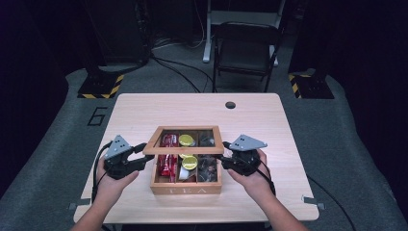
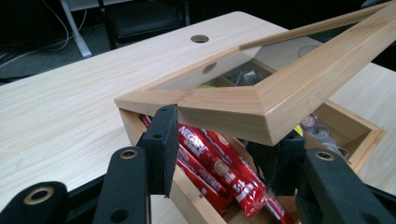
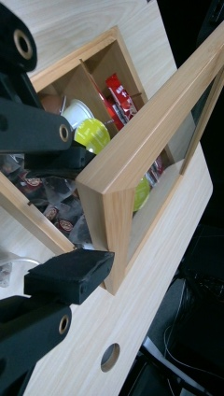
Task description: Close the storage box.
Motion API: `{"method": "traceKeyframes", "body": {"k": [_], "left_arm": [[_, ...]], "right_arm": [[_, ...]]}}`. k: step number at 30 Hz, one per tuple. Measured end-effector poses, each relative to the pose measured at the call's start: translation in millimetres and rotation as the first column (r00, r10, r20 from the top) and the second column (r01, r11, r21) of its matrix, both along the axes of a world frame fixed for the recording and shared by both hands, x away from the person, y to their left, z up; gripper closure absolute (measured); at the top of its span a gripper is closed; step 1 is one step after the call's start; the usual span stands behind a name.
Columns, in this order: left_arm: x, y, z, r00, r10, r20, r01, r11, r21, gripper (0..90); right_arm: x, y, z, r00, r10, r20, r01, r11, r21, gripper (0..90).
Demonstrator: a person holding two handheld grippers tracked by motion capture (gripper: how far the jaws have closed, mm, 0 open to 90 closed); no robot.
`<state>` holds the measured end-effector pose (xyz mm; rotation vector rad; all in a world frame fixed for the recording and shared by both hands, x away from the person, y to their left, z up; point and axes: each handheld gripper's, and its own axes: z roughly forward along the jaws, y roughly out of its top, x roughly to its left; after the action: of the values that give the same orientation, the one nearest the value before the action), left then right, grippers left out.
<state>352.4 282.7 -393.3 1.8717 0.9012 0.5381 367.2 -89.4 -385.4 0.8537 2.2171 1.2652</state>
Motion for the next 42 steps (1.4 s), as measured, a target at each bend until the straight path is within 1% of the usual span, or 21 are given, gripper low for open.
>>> {"method": "traceKeyframes", "body": {"k": [1, 2, 4, 6, 7, 9, 12, 13, 14, 15, 16, 17, 19, 22, 23, 30, 33, 37, 38, 39, 42], "left_arm": [[-0.8, 0.7, -0.8, 0.9999, -0.006, -0.011, 0.006, 1.0, -0.002, 52.9], [-1.5, 0.5, -2.4, 1.0, -0.002, -0.008, 0.002, 1.0, -0.006, 52.9], [-3.0, 1.1, -4.7, 0.9998, -0.007, -0.018, 0.007, 1.0, -0.006, 52.9], [-5.1, 0.7, -7.9, 0.9997, -0.006, -0.024, 0.006, 0.9999, -0.009, 52.9], [-6.1, 1.1, -9.1, 0.9996, -0.01, -0.026, 0.01, 0.9999, -0.002, 53.0], [-7.9, 1.0, -12.4, 0.9995, -0.013, -0.03, 0.013, 0.9999, 0.004, 53.0], [-10.1, 0.7, -16.9, 0.9995, -0.012, -0.029, 0.012, 0.9999, 0.002, 53.0], [-11.0, 0.8, -17.4, 0.9992, -0.015, -0.038, 0.015, 0.9999, 0.004, 53.1], [-11.4, 0.6, -18.3, 0.9993, -0.013, -0.035, 0.014, 0.9999, 0.007, 53.1], [-11.8, 0.8, -18.8, 0.9992, -0.016, -0.036, 0.017, 0.9998, 0.011, 53.2], [-12.2, 0.8, -19.3, 0.9993, -0.017, -0.035, 0.018, 0.9997, 0.014, 53.3], [-12.5, 1.0, -19.6, 0.9992, -0.02, -0.035, 0.021, 0.9996, 0.018, 53.4], [-13.6, 1.0, -20.5, 0.9989, -0.02, -0.043, 0.021, 0.9997, 0.014, 53.5], [-15.2, 1.5, -20.8, 0.9985, -0.024, -0.049, 0.025, 0.9996, 0.015, 53.7], [-16.0, 1.7, -20.6, 0.9984, -0.026, -0.05, 0.027, 0.9995, 0.014, 53.8], [-21.4, 1.9, -21.4, 0.9984, -0.032, -0.047, 0.033, 0.9992, 0.02, 54.2], [-23.6, 2.2, -25.0, 0.9981, -0.033, -0.053, 0.034, 0.9993, 0.018, 54.2], [-26.5, 2.7, -29.9, 0.9978, -0.037, -0.055, 0.038, 0.9991, 0.016, 54.4], [-27.3, 1.9, -31.7, 0.9983, -0.029, -0.051, 0.03, 0.9995, 0.007, 54.5], [-27.6, 2.8, -32.1, 0.9975, -0.039, -0.06, 0.04, 0.9991, 0.016, 54.5], [-28.9, 2.5, -36.3, 0.9974, -0.035, -0.062, 0.036, 0.9993, 0.007, 54.9]], "right_arm": [[-1.0, -0.1, -1.3, 1.0, -0.001, -0.002, 0.001, 1.0, 0.002, 53.9], [-1.9, -0.4, -2.6, 1.0, 0.001, -0.002, -0.001, 1.0, 0.0, 53.9], [-3.4, -0.5, -4.8, 1.0, -0.005, -0.006, 0.005, 1.0, 0.003, 53.9], [-4.6, -1.5, -7.9, 0.9999, 0.006, -0.012, -0.006, 1.0, 0.004, 54.3], [-5.4, -1.6, -9.7, 0.9997, 0.001, -0.024, -0.001, 1.0, 0.015, 54.8], [-7.4, -3.0, -13.4, 0.9993, 0.006, -0.037, -0.006, 1.0, 0.018, 55.5], [-9.5, -3.8, -18.1, 0.999, 0.014, -0.042, -0.013, 1.0, 0.015, 55.9], [-10.4, -3.1, -19.3, 0.999, 0.005, -0.045, -0.004, 1.0, 0.018, 56.0], [-10.8, -4.1, -20.7, 0.9992, 0.013, -0.039, -0.013, 1.0, 0.015, 56.1], [-11.6, -3.6, -21.6, 0.9989, 0.007, -0.047, -0.005, 1.0, 0.023, 56.3], [-11.7, -5.1, -22.5, 0.9989, 0.022, -0.041, -0.021, 1.0, 0.016, 56.7], [-12.7, -4.6, -23.3, 0.9989, 0.013, -0.045, -0.012, 1.0, 0.025, 57.0], [-13.9, -5.8, -24.7, 0.9988, 0.021, -0.043, -0.02, 1.0, 0.021, 57.7], [-16.4, -5.9, -26.0, 0.9988, 0.014, -0.046, -0.012, 0.999, 0.034, 57.8], [-16.8, -6.4, -26.0, 0.999, 0.022, -0.039, -0.021, 0.999, 0.031, 57.9], [-22.6, -6.9, -27.4, 0.9992, 0.02, -0.035, -0.019, 0.999, 0.032, 58.5], [-24.6, -6.9, -29.8, 0.9989, 0.018, -0.044, -0.017, 0.999, 0.029, 58.5], [-27.8, -6.8, -33.9, 0.9988, 0.028, -0.041, -0.027, 0.999, 0.018, 58.3], [-28.7, -6.4, -34.6, 0.9989, 0.024, -0.039, -0.023, 1.0, 0.017, 58.3], [-29.3, -6.6, -35.3, 0.999, 0.027, -0.035, -0.027, 1.0, 0.009, 58.1], [-32.2, -6.2, -37.7, 0.9989, 0.023, -0.04, -0.022, 1.0, 0.011, 57.9]]}}
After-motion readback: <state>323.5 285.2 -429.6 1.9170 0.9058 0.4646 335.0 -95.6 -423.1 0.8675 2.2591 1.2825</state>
